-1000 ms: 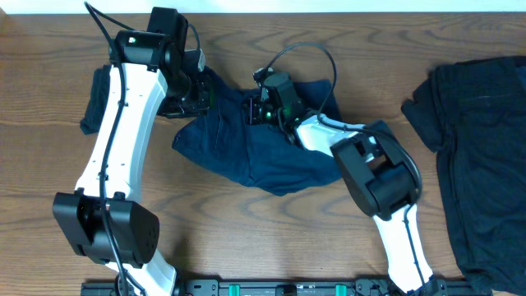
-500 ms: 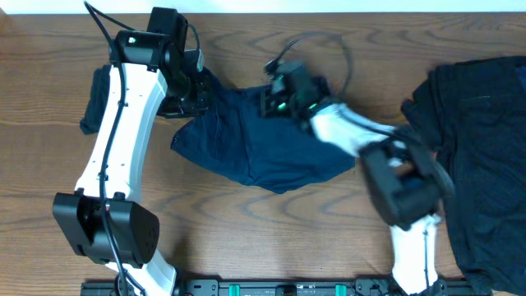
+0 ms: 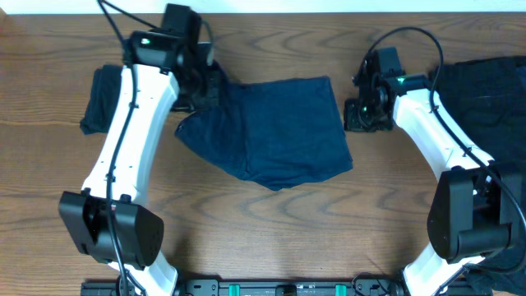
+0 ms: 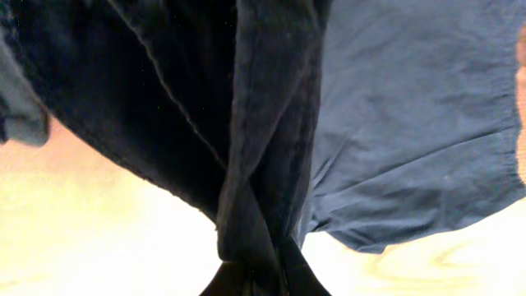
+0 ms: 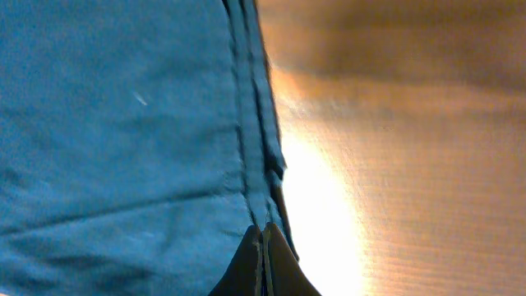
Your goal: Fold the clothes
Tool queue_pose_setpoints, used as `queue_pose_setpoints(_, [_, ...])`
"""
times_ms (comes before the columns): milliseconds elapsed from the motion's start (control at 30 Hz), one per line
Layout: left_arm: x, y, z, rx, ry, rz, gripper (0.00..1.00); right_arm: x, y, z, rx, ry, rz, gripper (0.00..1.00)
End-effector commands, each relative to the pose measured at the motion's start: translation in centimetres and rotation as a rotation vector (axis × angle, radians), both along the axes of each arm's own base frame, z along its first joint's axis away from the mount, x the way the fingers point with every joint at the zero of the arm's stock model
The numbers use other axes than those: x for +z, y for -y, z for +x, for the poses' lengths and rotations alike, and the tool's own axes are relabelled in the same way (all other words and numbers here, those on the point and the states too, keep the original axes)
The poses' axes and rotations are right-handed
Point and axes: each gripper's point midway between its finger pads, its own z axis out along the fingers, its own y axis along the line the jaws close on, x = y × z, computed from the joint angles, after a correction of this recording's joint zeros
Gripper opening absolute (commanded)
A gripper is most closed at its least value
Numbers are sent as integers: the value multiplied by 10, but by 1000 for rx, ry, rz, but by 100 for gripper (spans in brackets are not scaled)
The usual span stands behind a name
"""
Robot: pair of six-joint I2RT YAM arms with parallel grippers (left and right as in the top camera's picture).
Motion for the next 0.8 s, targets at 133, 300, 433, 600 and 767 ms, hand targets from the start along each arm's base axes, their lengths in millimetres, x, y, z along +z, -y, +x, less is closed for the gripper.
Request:
queue_pose_setpoints(133, [21, 43, 8, -19, 102, -45, 6, -29, 0, -29, 33, -96, 8, 1])
queue_pose_setpoints(300, [25, 63, 10, -21, 129, -74, 6, -50, -8, -52, 3, -162, 70, 1])
queue_pose_setpoints(433, [27, 75, 11, -25, 147, -91, 6, -70, -11, -69, -19, -192, 89, 1])
queue_pose_setpoints(600, [29, 86, 14, -10, 160, -125, 6, -86, -21, -88, -38, -229, 152, 1])
queue_pose_setpoints(767, [30, 96, 13, 5, 162, -145, 6, -94, -23, -104, -41, -269, 144, 1])
